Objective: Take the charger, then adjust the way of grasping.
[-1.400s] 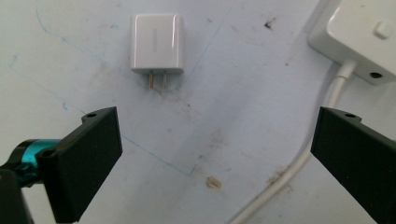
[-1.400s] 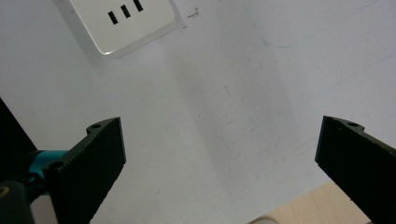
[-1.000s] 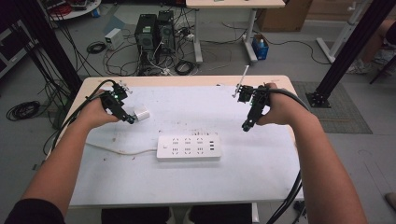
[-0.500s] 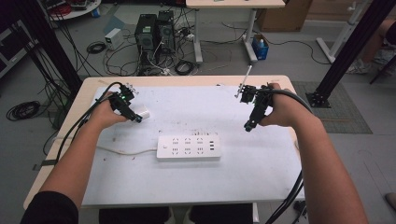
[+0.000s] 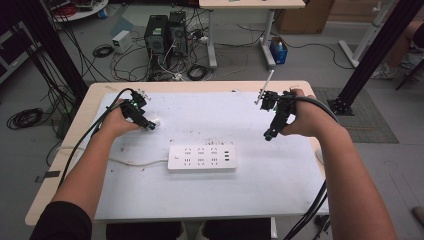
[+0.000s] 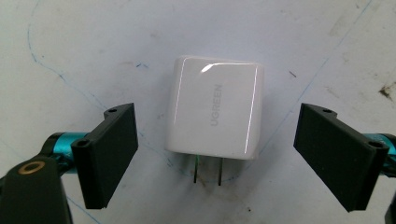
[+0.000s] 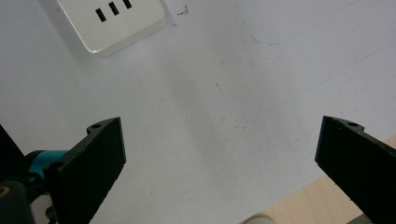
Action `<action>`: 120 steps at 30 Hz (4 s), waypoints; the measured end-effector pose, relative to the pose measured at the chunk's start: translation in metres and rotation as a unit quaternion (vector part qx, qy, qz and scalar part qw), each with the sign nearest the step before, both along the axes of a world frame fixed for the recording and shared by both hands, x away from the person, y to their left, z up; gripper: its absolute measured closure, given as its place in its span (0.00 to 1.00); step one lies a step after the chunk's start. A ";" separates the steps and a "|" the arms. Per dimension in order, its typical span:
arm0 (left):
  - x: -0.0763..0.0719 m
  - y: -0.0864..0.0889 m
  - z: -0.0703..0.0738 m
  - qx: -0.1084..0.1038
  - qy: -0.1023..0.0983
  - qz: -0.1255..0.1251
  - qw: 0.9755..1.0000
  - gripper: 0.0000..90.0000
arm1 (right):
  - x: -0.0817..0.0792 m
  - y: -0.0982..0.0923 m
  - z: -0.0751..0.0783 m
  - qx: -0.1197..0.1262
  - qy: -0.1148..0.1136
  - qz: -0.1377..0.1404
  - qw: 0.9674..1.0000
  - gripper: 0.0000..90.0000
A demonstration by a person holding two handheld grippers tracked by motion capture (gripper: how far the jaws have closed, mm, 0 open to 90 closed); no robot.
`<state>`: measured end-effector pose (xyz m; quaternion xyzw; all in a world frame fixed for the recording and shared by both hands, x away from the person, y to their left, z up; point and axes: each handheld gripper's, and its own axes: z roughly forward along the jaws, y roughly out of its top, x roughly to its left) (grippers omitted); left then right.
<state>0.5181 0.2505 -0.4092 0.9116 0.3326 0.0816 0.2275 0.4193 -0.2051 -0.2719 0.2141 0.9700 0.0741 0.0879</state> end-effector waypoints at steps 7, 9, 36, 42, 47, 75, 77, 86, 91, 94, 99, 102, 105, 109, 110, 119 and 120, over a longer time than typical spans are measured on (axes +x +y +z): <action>0.002 -0.002 -0.005 0.006 0.004 -0.007 1.000 0.23 | 0.002 0.002 -0.001 0.001 0.000 0.004 1.000 0.01; 0.002 -0.003 -0.007 0.006 0.005 -0.004 1.000 0.23 | 0.003 0.003 -0.001 0.000 0.002 0.004 1.000 0.01; 0.003 -0.006 -0.011 0.023 -0.003 -0.017 1.000 0.44 | 0.001 -0.004 0.000 0.002 -0.004 -0.008 1.000 0.01; 0.002 -0.006 -0.011 0.030 -0.007 -0.019 0.999 0.47 | -0.001 -0.006 0.001 0.004 -0.007 -0.011 1.000 0.01; 0.000 -0.009 -0.008 0.030 -0.020 -0.017 0.999 0.47 | -0.001 -0.005 -0.001 0.005 -0.007 -0.012 1.000 0.01; -0.065 0.002 0.104 0.012 -0.041 -0.062 0.997 0.47 | -0.013 -0.002 0.008 0.033 -0.020 0.006 0.999 0.01; -0.073 0.002 0.114 0.013 -0.040 -0.064 0.997 0.47 | -0.013 -0.001 0.008 0.036 -0.021 0.009 0.999 0.01; -0.094 -0.002 0.139 0.018 -0.036 -0.087 0.995 0.47 | -0.011 0.006 0.008 0.041 -0.023 0.018 0.999 0.01; -0.093 -0.005 0.137 0.023 -0.034 -0.093 0.995 0.47 | -0.008 0.003 0.007 0.042 -0.024 0.013 0.999 0.01; -0.093 -0.008 0.135 0.021 -0.036 -0.097 0.994 0.47 | -0.007 0.003 0.007 0.042 -0.024 0.012 0.999 0.01; -0.093 -0.016 0.130 0.010 -0.052 -0.109 0.993 0.47 | -0.006 0.004 0.006 0.048 -0.023 0.016 0.998 0.01; -0.094 -0.023 0.123 0.003 -0.056 -0.119 0.991 0.47 | -0.007 0.006 0.003 0.056 -0.020 0.013 0.998 0.01; -0.094 -0.030 0.114 0.002 -0.055 -0.128 0.990 0.47 | -0.008 0.009 -0.001 0.064 -0.015 0.013 0.998 0.01; -0.094 -0.040 0.105 -0.002 -0.062 -0.144 0.988 0.47 | -0.007 0.011 -0.006 0.085 -0.006 0.004 0.996 0.01; -0.095 -0.043 0.104 -0.006 -0.065 -0.146 0.987 0.47 | -0.006 0.011 -0.007 0.093 -0.004 -0.001 0.996 0.01; -0.104 -0.067 0.098 -0.027 -0.103 -0.183 0.977 0.47 | -0.003 0.021 -0.015 0.194 0.015 -0.045 0.980 0.01; -0.106 -0.070 0.097 -0.029 -0.105 -0.186 0.977 0.47 | -0.003 0.023 -0.017 0.199 0.022 -0.048 0.979 0.01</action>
